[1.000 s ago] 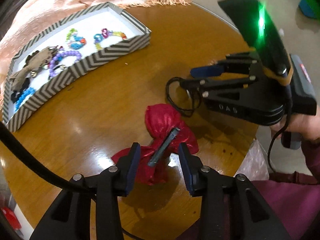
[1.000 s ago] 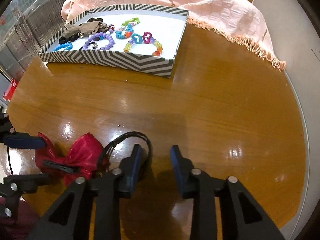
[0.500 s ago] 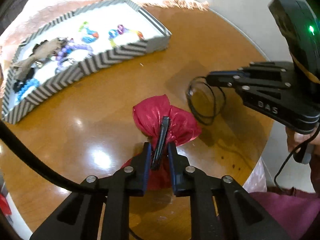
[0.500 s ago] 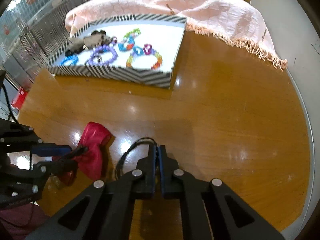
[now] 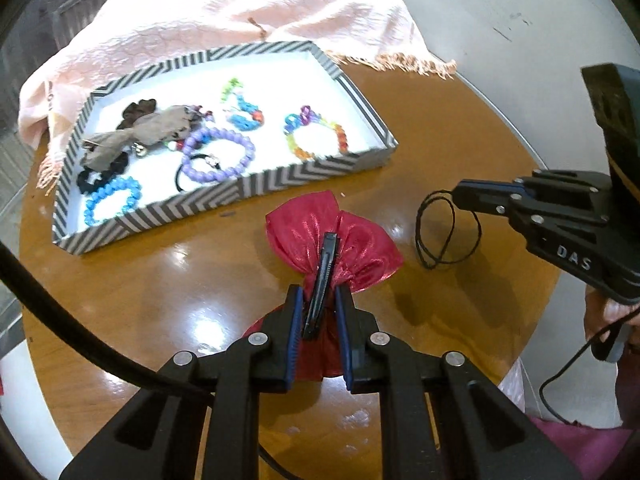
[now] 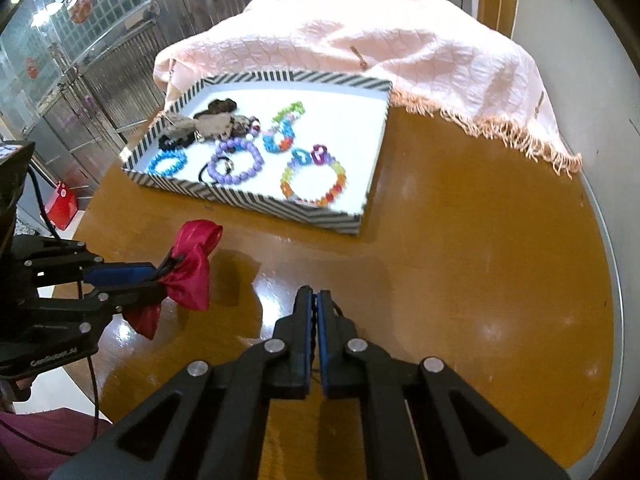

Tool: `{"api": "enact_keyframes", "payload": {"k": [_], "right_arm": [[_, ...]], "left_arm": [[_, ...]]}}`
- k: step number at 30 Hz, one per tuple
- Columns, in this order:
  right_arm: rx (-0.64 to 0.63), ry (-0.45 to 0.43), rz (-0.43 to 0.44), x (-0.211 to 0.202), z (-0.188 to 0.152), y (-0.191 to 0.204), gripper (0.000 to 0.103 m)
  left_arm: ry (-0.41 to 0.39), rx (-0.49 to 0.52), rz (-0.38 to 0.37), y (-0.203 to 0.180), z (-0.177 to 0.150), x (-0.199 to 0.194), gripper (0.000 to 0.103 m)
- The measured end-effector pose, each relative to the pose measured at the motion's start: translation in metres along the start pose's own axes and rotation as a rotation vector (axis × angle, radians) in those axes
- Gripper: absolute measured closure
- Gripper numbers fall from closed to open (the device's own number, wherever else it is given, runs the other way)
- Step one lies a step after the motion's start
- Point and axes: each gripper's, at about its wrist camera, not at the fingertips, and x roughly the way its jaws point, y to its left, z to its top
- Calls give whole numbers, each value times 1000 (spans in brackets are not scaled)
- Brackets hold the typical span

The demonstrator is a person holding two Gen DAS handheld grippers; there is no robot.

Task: Organize jewelry
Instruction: 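Carry the red bow and black hair ties into the tray and release them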

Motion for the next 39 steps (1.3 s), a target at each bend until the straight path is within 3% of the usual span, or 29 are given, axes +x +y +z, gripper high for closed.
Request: {"api": "enact_keyframes", "payload": {"k": [12, 39], "right_arm": [[-24, -43, 6, -7, 27, 5, 100], [-92, -58, 18, 4, 72, 25, 100]], "left_arm": [[-55, -50, 81, 17, 25, -5, 95], [-94, -128, 134, 53, 44, -11, 96]]}}
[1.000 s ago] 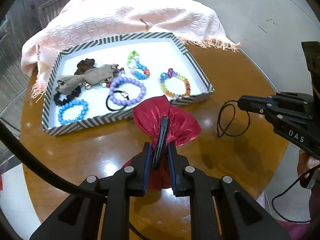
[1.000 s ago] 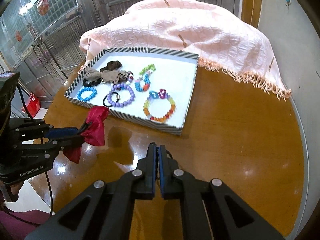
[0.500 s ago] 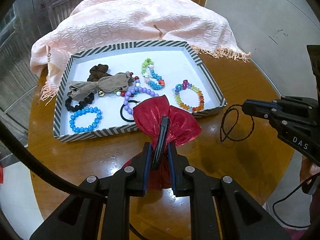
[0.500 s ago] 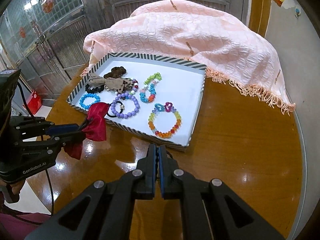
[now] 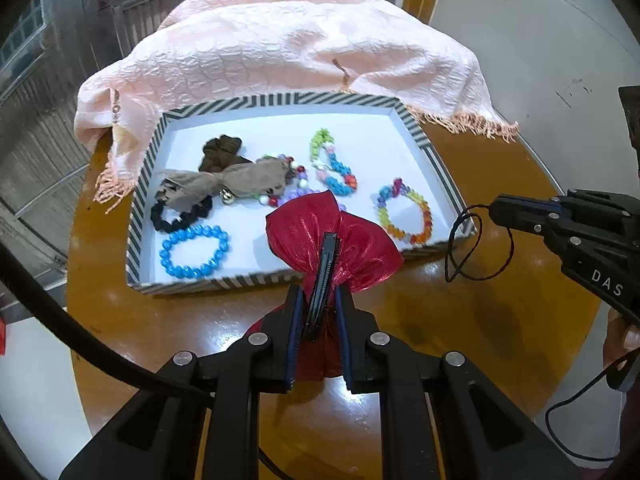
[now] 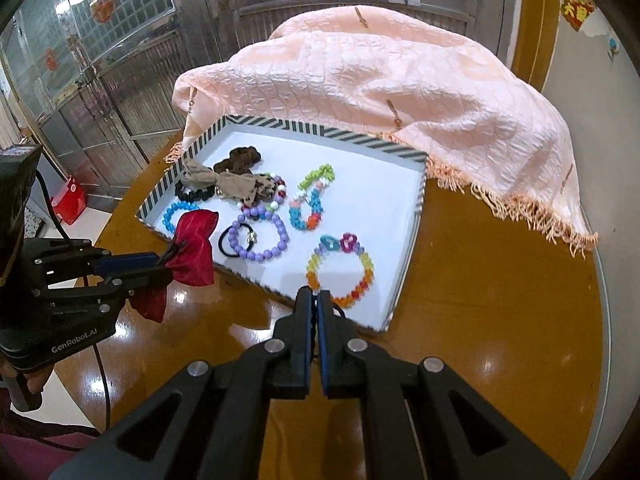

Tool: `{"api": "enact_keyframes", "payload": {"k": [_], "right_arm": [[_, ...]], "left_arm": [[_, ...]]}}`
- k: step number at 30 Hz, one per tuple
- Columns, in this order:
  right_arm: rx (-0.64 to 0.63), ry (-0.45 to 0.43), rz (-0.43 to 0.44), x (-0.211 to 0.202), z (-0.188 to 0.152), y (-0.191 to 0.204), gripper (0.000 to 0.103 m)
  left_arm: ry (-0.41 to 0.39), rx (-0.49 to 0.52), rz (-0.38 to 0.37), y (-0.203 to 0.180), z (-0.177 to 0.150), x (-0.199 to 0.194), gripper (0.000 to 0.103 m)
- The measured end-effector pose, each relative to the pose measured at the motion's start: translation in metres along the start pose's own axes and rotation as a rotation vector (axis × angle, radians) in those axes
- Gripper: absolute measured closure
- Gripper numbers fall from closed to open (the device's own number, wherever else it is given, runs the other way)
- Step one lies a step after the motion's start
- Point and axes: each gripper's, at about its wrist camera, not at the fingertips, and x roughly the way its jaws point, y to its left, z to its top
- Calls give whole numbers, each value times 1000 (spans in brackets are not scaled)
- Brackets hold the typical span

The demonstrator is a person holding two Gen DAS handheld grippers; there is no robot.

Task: Organize jewelry
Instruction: 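Carry the red bow and black hair ties into the tray and release them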

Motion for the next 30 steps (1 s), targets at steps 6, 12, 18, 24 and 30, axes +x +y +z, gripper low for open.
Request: {"api": "enact_keyframes", "payload": {"k": [6, 12, 18, 24, 30], "right_arm": [[-13, -16, -1, 7, 26, -3, 100], [-25, -13, -2, 25, 55, -9, 100], [-34, -6, 5, 48, 84, -22, 100], [-26, 34, 30, 90, 107, -43, 100], [2, 83, 6, 140, 115, -70, 100]], "left_arm": [[-24, -33, 6, 14, 22, -3, 96], [-29, -71, 16, 25, 55, 7, 96], [-26, -113, 27, 31, 90, 24, 96], [15, -157, 60, 32, 118, 62, 95], [73, -200, 86, 34, 129, 105, 95]]}}
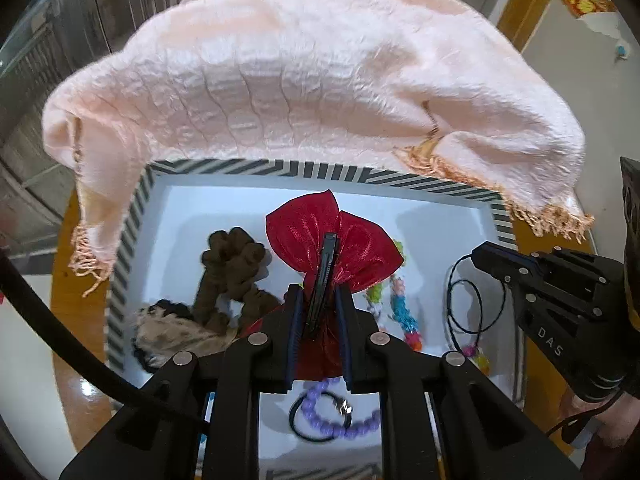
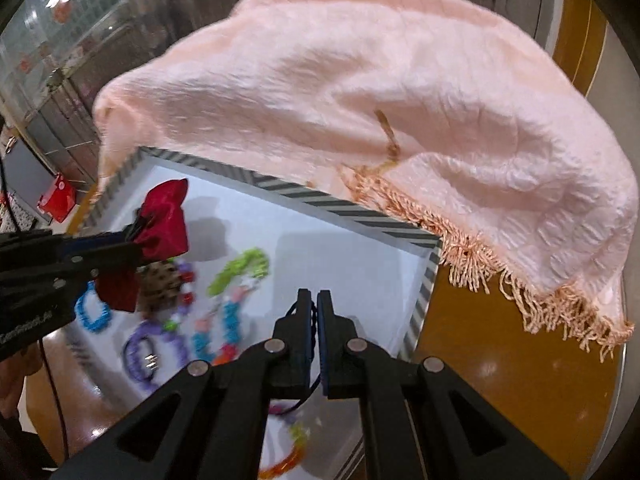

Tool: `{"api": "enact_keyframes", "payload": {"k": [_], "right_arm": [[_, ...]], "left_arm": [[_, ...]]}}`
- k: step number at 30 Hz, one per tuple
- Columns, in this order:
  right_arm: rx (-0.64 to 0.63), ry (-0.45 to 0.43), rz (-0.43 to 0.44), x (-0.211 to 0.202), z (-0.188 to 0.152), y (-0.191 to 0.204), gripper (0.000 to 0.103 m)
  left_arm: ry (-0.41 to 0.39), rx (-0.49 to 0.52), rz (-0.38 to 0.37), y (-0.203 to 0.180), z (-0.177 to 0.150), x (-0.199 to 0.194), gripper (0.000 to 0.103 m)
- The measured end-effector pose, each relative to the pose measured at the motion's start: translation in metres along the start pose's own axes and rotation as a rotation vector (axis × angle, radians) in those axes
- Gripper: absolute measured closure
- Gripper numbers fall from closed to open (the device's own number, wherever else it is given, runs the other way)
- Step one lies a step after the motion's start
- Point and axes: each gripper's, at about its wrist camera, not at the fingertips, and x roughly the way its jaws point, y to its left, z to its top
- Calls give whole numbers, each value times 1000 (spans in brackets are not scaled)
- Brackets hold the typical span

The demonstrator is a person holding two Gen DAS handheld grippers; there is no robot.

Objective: Organize jewelry

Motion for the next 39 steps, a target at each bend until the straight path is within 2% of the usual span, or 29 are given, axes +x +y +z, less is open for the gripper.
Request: {"api": "enact_keyframes", "payload": {"k": [5, 8, 11, 12, 16, 20, 25, 32, 39], "right_arm": [[-5, 7, -19, 20, 4, -6, 100], [-19, 2, -64, 24, 1, -6, 100], [-9, 0, -65, 24, 0, -9, 98], [0, -1, -58, 22, 0, -9, 93], [32, -43, -54, 2, -5, -14, 64], [44, -79, -37, -22, -13, -9, 62], [33, -110, -23, -44, -25, 7, 46], [29, -56, -3, -54, -51, 25, 45], [28, -54, 16, -60, -46, 52, 44]], "left_arm": [[17, -12, 2, -4, 7, 17, 95], [24, -27, -5, -6, 10, 25, 95], [33, -44, -3, -6, 12, 32, 95], [31, -46, -4, -6, 12, 32, 95], [13, -35, -14, -6, 12, 23, 81], [-17, -45, -17, -3, 6, -1, 80], [-43, -52, 12, 4, -19, -35, 80], [-60, -90, 65, 37, -71, -70, 80], [-100, -121, 147, 60, -99, -100, 80]]}}
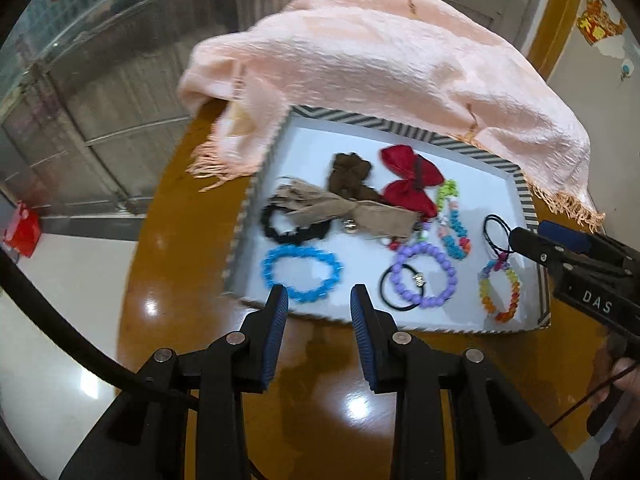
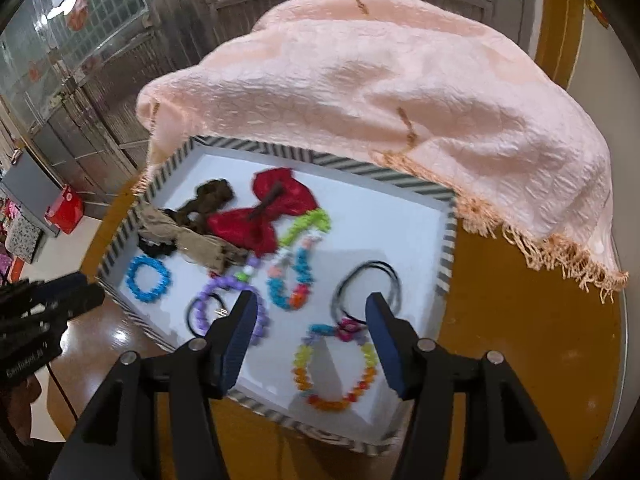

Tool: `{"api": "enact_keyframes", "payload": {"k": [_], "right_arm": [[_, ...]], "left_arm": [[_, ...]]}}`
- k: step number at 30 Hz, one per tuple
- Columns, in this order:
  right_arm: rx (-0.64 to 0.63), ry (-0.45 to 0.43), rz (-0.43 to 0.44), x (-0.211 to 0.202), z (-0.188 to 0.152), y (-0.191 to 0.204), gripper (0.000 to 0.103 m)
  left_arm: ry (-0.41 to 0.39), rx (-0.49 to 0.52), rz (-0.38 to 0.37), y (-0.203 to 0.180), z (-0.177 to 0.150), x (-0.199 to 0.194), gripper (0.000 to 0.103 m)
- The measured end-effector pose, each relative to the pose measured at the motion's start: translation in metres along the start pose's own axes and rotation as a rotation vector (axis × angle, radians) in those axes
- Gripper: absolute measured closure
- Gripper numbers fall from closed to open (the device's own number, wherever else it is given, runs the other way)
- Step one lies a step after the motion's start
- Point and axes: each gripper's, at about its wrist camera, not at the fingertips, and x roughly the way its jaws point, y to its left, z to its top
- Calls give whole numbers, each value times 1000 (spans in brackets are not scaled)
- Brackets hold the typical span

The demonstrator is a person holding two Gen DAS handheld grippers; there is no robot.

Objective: Organize jewelry

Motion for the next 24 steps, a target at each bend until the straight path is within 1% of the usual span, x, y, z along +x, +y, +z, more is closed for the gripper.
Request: {"api": "enact_keyframes", "payload": {"k": [2, 4, 6, 10, 14, 17, 20, 24], "right_arm": [[-20, -9, 1, -3, 1, 13, 41], [-33, -20, 2, -8, 0, 24, 34], [-32, -27, 14, -11, -1, 31, 32], [-14, -31, 26, -15, -2, 39, 31], [-11, -47, 19, -20, -3, 45, 31], [-12, -62, 9, -28, -5, 47, 31], [-4, -68, -2, -33, -8, 47, 31], [7, -64, -35, -42, -15, 47, 31]], "left_arm": [[-24, -8, 25, 7, -3, -10, 80], [-49, -12, 41, 13, -5, -21, 80], [-63, -13, 50, 17, -7, -28, 80], [-82, -31, 64, 29, -11, -39, 80], [-96, -47, 73, 36, -12, -45, 80], [-136, -32, 79, 35, -9, -56, 80], [-172, -31, 70, 34, -6, -63, 80], [-179, -40, 38, 31, 1, -62, 80]]}}
